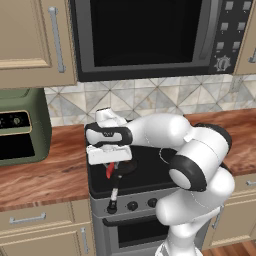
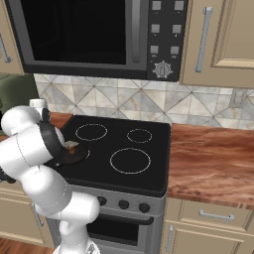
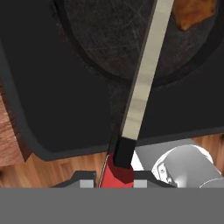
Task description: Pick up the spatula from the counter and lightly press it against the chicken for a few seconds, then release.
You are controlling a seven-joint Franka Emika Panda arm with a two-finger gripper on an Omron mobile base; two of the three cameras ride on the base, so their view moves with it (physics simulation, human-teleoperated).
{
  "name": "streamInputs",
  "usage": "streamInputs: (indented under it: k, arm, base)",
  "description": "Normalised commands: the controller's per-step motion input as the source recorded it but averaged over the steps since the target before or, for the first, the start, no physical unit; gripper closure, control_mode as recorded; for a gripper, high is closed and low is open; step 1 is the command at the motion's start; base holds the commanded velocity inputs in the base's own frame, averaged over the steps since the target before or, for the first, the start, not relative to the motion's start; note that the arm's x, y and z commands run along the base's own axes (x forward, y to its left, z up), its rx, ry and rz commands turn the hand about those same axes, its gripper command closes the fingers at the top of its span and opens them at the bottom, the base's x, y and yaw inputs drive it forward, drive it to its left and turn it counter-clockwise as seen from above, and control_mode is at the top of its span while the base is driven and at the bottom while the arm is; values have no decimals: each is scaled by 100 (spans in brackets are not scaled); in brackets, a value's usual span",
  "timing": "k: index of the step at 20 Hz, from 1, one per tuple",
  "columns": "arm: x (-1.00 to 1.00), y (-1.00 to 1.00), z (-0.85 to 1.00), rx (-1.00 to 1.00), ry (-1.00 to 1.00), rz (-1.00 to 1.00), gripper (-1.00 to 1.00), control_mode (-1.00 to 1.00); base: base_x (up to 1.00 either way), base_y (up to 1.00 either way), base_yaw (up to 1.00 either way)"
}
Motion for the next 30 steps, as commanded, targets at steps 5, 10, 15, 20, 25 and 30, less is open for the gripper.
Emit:
streamInputs:
  k: [5,10,15,20,25,30]
  arm:
    - [0,0,-1,1,0,3,100,-100]
    - [0,0,-2,1,0,3,100,-100]
    - [0,0,-2,1,0,3,100,-100]
    - [0,0,-1,1,0,3,100,-100]
    - [-8,-1,0,1,-1,4,100,-100]
    - [-23,-6,6,1,-5,5,100,-100]
  base:
    - [0,0,0]
    - [0,0,0]
    - [0,0,0]
    - [0,0,0]
    - [0,0,0]
    - [0,0,0]
